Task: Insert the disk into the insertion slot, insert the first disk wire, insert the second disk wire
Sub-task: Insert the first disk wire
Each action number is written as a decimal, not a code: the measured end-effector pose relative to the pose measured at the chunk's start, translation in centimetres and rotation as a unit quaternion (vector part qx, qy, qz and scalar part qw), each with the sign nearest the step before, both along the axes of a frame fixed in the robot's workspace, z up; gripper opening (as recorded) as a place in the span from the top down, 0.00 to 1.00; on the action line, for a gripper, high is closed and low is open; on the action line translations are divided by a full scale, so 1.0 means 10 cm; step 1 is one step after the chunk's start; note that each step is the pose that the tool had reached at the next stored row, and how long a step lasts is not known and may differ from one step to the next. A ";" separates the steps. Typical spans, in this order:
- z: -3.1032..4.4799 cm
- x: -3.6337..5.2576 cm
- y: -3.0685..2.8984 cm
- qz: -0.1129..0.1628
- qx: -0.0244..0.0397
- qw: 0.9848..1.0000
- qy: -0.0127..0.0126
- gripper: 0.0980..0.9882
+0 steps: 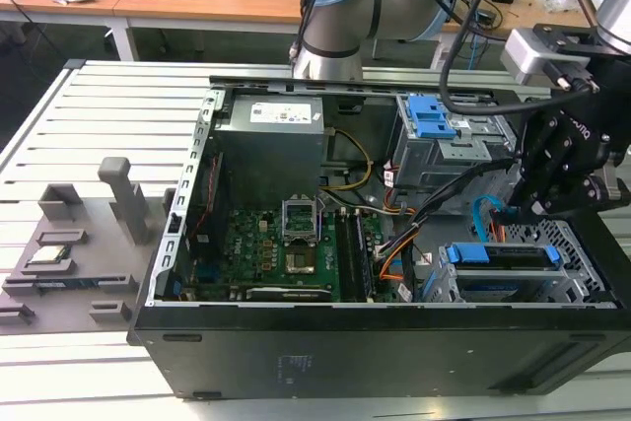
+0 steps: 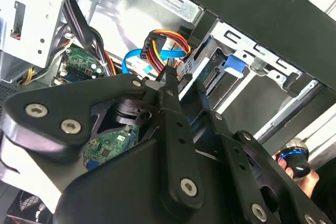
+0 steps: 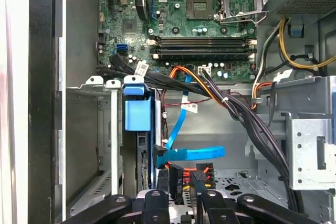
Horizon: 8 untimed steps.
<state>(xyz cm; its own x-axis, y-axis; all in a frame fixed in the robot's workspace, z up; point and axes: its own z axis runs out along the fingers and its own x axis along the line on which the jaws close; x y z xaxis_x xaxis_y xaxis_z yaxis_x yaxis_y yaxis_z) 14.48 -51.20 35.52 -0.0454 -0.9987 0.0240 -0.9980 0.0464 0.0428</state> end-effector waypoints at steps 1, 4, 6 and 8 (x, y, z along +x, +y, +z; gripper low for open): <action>-0.002 0.000 0.000 0.000 -0.003 1.000 0.000 0.77; -0.005 -0.001 0.000 0.000 -0.006 1.000 0.000 0.77; -0.006 -0.001 0.000 0.000 -0.006 1.000 0.000 0.86; -0.006 -0.001 0.000 0.000 -0.006 1.000 0.000 0.92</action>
<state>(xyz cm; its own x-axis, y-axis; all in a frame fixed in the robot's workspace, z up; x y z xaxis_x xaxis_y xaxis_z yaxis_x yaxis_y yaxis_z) 14.46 -51.20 35.47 -0.0454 -0.9983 0.0369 -0.9980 0.0469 0.0422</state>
